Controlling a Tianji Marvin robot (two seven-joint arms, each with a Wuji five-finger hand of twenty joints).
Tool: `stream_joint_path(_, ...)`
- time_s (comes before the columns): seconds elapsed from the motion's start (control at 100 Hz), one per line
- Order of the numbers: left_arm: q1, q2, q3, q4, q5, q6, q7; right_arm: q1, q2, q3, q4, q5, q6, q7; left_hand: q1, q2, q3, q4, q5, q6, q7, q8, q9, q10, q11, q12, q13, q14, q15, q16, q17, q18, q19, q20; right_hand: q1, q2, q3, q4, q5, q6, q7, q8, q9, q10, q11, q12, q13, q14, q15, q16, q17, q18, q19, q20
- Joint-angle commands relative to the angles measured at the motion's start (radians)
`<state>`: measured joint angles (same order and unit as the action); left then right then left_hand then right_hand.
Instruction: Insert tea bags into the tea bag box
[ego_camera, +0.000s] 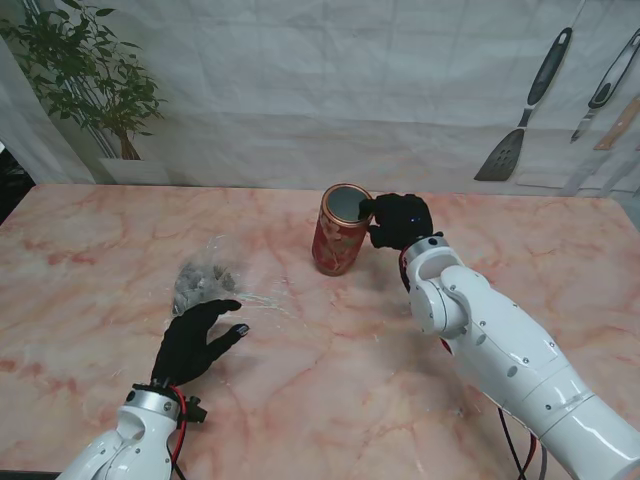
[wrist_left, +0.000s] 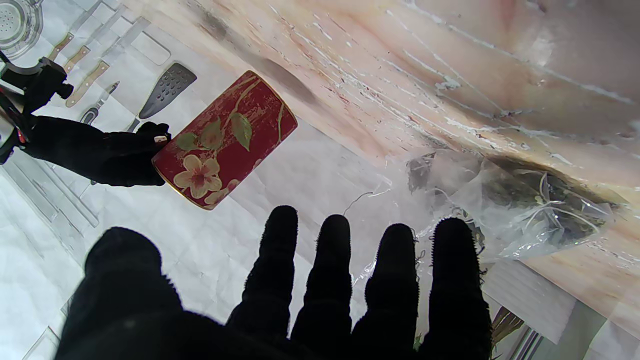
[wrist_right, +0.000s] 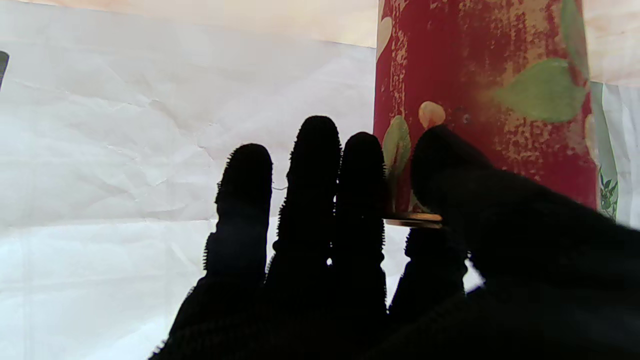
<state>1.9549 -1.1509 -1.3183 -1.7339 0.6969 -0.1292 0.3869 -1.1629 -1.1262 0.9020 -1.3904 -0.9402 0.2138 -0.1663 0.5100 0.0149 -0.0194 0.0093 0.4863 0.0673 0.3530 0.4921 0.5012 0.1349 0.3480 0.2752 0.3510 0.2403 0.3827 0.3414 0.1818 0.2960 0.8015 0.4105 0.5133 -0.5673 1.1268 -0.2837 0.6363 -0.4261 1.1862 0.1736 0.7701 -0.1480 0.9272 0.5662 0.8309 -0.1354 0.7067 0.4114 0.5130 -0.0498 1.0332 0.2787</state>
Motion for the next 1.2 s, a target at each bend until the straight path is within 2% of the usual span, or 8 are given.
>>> stream_joint_path(0.0,-0.001,-0.001,0.003,0.000,-0.003,-0.004,-0.011,-0.002,0.009,0.007,-0.015,0.000,-0.002,0.016,-0.022,0.036,-0.009,-0.029,0.005,-0.023,-0.003,0.006,0.003,-0.028,-0.008,0.008,0.016,-0.025,-0.015,0.006,-0.007,-0.011,-0.003,-0.003,0.034,0.041,-0.019,-0.024,0.047,0.001,0.067,-0.001,0.003,-0.054,-0.009,0.014,0.013,-0.011,0.020,0.008,-0.011,-0.019,0.027,-0.008)
stream_joint_path(0.62,-0.005,-0.001,0.009,0.004,-0.008,-0.007,-0.011,-0.043,0.049,0.071,-0.098,-0.055,-0.039,0.209,-0.022,0.036,-0.009,-0.030,0.007,-0.022,-0.002,0.007,0.005,-0.027,-0.008,0.009,0.017,-0.024,-0.014,0.007,-0.006,-0.011,-0.002,-0.003,0.038,0.054,-0.040,-0.018,0.042,-0.002,0.059,-0.003,0.005,-0.054,-0.022,0.030,0.012,-0.006,0.017,0.016,-0.019,-0.012,0.026,-0.006)
stream_joint_path(0.77,-0.006,-0.002,0.011,0.006,-0.009,-0.009,-0.010,-0.050,0.052,0.079,-0.103,-0.049,-0.048,0.230,-0.022,0.037,-0.009,-0.030,0.006,-0.022,-0.002,0.006,0.004,-0.028,-0.008,0.009,0.017,-0.023,-0.015,0.006,-0.006,-0.010,-0.002,-0.002,0.027,0.056,-0.045,-0.014,0.036,-0.013,0.049,-0.008,0.004,-0.055,-0.023,0.033,0.013,0.001,0.013,0.017,-0.024,0.019,0.033,-0.002)
stream_joint_path(1.02,-0.005,-0.001,0.011,0.004,-0.011,-0.007,-0.013,-0.045,0.064,0.071,-0.111,-0.095,-0.053,0.286,-0.021,0.038,-0.009,-0.030,0.007,-0.023,-0.002,0.006,0.004,-0.028,-0.008,0.009,0.017,-0.024,-0.015,0.007,-0.007,-0.010,-0.002,-0.003,-0.006,0.059,-0.048,-0.004,0.018,-0.049,0.025,-0.014,-0.007,-0.056,-0.068,0.027,-0.005,0.012,-0.040,0.002,-0.057,0.047,0.018,-0.006)
stream_joint_path(1.12,-0.005,-0.002,0.011,0.005,-0.011,-0.007,-0.013,-0.046,0.068,0.073,-0.117,-0.103,-0.056,0.310,-0.020,0.037,-0.009,-0.030,0.007,-0.022,-0.002,0.007,0.005,-0.028,-0.008,0.009,0.017,-0.024,-0.014,0.007,-0.006,-0.009,-0.002,-0.003,-0.043,0.046,-0.045,0.003,-0.031,-0.053,0.002,-0.017,-0.049,-0.040,-0.089,0.034,-0.028,0.022,-0.063,-0.001,-0.074,0.057,0.007,-0.008)
stream_joint_path(1.19,-0.006,-0.001,0.011,0.005,-0.012,-0.008,-0.013,-0.047,0.069,0.075,-0.118,-0.102,-0.061,0.313,-0.021,0.037,-0.009,-0.030,0.007,-0.023,-0.002,0.006,0.004,-0.027,-0.008,0.008,0.018,-0.024,-0.014,0.007,-0.006,-0.010,-0.002,-0.002,-0.092,0.023,-0.047,0.006,-0.109,-0.038,-0.024,-0.020,-0.097,-0.027,-0.096,0.031,-0.058,0.032,-0.077,-0.002,-0.091,0.065,-0.004,-0.010)
